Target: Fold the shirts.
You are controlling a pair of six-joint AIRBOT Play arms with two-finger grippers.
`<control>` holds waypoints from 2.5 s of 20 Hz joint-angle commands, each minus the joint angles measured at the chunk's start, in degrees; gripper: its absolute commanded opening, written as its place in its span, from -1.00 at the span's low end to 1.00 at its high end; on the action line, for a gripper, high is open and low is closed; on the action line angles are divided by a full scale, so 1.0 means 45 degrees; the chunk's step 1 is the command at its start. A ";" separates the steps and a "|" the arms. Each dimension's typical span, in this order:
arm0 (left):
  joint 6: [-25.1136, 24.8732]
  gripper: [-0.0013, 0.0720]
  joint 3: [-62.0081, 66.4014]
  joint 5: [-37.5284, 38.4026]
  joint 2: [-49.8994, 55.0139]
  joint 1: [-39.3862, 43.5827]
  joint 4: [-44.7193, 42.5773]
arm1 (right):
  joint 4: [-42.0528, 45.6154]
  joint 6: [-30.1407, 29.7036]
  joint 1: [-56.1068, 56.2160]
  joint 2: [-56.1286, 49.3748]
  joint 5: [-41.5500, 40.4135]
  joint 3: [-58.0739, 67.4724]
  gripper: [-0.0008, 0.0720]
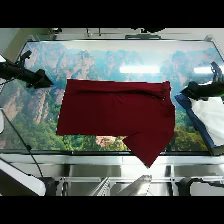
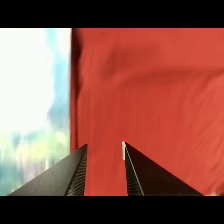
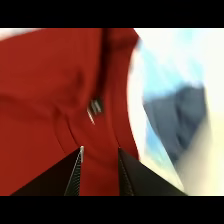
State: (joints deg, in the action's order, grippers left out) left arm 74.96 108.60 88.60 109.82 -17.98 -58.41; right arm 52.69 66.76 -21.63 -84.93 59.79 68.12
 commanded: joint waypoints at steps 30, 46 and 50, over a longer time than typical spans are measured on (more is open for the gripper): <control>-0.1807 -0.92 -1.2424 -0.4731 -0.4979 0.0631 -0.0097 | -0.1151 0.1132 -0.1996 0.7728 0.0903 -1.1837 -0.23; -0.1797 -0.92 -1.2420 -0.4401 -0.4974 0.0631 -0.0087 | -0.6203 -0.3283 -0.1977 0.3959 0.0583 -1.2735 -0.75; -0.1797 -0.91 -1.2405 -0.3832 -0.4974 0.0631 -0.0068 | -0.6203 -0.3308 -0.1991 0.4648 0.0957 -1.2415 -0.93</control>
State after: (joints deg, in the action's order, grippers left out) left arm 66.85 52.64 69.10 87.50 -15.11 -59.11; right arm 27.33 53.47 -30.55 -65.45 60.97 11.25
